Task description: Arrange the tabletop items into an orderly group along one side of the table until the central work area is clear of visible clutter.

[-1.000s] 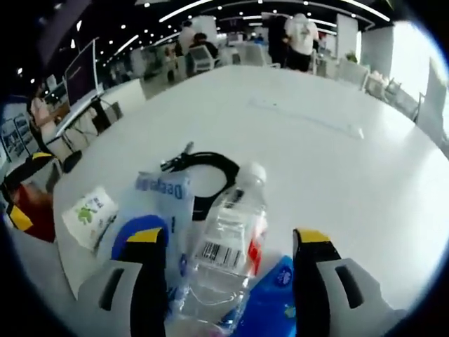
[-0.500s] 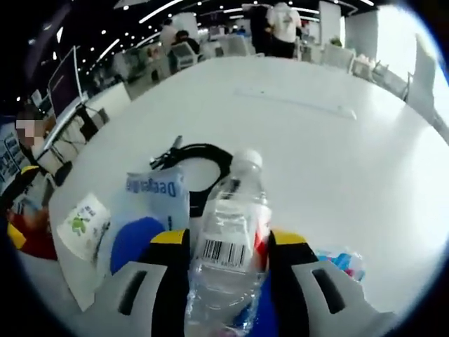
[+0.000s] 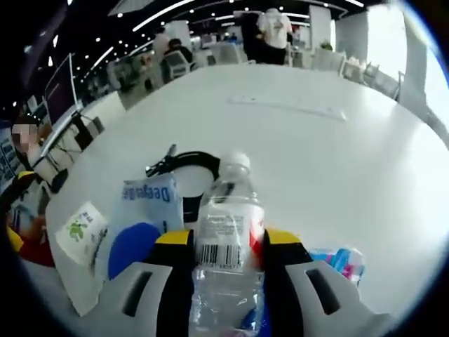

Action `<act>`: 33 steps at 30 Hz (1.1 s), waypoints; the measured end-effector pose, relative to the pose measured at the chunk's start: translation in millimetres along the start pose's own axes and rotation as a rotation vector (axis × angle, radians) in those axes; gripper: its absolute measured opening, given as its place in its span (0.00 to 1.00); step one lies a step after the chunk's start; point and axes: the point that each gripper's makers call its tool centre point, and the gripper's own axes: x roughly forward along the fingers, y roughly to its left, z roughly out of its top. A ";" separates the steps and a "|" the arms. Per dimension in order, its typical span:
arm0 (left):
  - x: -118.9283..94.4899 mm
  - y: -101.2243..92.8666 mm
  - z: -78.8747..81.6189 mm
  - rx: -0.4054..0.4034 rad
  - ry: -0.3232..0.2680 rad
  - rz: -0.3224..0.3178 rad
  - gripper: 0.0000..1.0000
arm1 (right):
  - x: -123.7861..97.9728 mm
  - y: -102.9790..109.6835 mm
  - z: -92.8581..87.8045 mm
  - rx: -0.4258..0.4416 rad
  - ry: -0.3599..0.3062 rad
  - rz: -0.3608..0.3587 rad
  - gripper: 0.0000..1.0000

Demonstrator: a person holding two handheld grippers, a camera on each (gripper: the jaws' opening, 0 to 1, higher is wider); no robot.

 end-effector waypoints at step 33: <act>-12.7 -18.3 36.9 -0.062 -0.121 -0.082 0.76 | -125.7 83.3 74.1 -0.156 -0.432 0.229 0.36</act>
